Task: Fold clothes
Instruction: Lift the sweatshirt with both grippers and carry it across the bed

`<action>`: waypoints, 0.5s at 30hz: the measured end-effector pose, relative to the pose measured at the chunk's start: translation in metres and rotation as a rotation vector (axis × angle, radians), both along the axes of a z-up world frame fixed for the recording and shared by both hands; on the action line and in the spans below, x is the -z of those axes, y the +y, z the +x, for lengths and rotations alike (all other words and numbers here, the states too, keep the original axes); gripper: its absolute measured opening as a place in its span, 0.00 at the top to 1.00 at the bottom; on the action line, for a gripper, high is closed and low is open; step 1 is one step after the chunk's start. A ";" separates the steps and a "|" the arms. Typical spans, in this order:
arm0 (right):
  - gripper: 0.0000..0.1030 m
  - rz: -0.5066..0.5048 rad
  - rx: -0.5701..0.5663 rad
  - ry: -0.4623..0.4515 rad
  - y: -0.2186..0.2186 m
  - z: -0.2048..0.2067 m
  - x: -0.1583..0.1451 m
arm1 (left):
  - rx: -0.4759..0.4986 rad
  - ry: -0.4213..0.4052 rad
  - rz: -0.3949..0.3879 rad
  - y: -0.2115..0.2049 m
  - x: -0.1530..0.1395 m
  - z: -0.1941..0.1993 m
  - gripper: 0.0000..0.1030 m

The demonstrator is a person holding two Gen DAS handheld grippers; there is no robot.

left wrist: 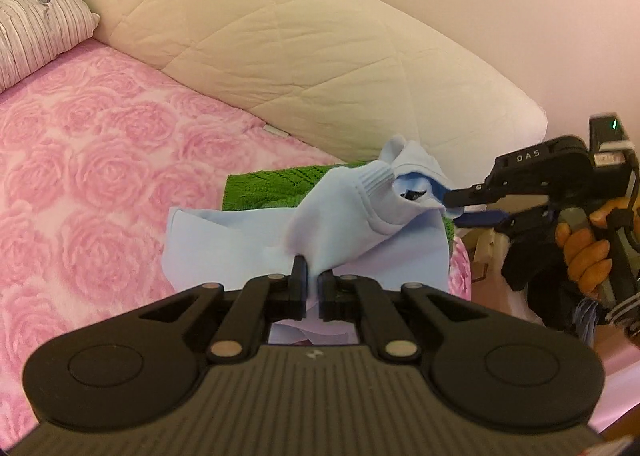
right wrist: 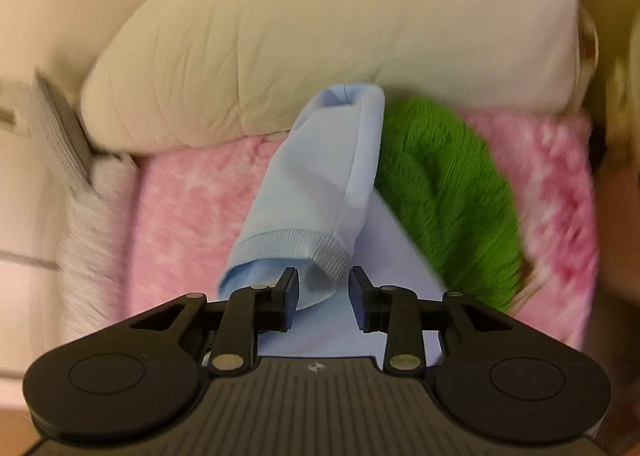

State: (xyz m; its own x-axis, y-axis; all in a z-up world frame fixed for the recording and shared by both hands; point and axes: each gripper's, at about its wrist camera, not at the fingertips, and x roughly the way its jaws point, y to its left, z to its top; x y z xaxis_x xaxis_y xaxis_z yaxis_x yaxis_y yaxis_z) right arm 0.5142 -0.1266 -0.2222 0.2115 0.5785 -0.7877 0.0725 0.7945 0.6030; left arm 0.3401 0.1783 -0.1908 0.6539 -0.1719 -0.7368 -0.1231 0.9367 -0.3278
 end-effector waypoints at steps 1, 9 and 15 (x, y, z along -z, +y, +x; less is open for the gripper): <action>0.63 0.030 0.029 0.032 -0.002 0.001 0.007 | 0.000 -0.001 -0.001 0.001 0.000 0.001 0.98; 0.96 0.182 0.104 -0.057 0.000 0.016 0.007 | -0.034 -0.005 0.001 0.008 -0.003 0.006 0.98; 0.97 0.230 -0.062 -0.367 0.033 0.011 -0.082 | -0.144 -0.111 -0.034 0.014 -0.036 -0.033 0.98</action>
State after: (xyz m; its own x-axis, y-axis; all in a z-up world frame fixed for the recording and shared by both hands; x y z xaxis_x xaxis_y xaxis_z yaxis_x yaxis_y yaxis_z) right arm 0.5256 -0.0938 -0.1403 0.4127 0.7507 -0.5159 -0.2231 0.6325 0.7418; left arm 0.3066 0.1920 -0.1548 0.7507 -0.0942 -0.6539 -0.2167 0.8999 -0.3785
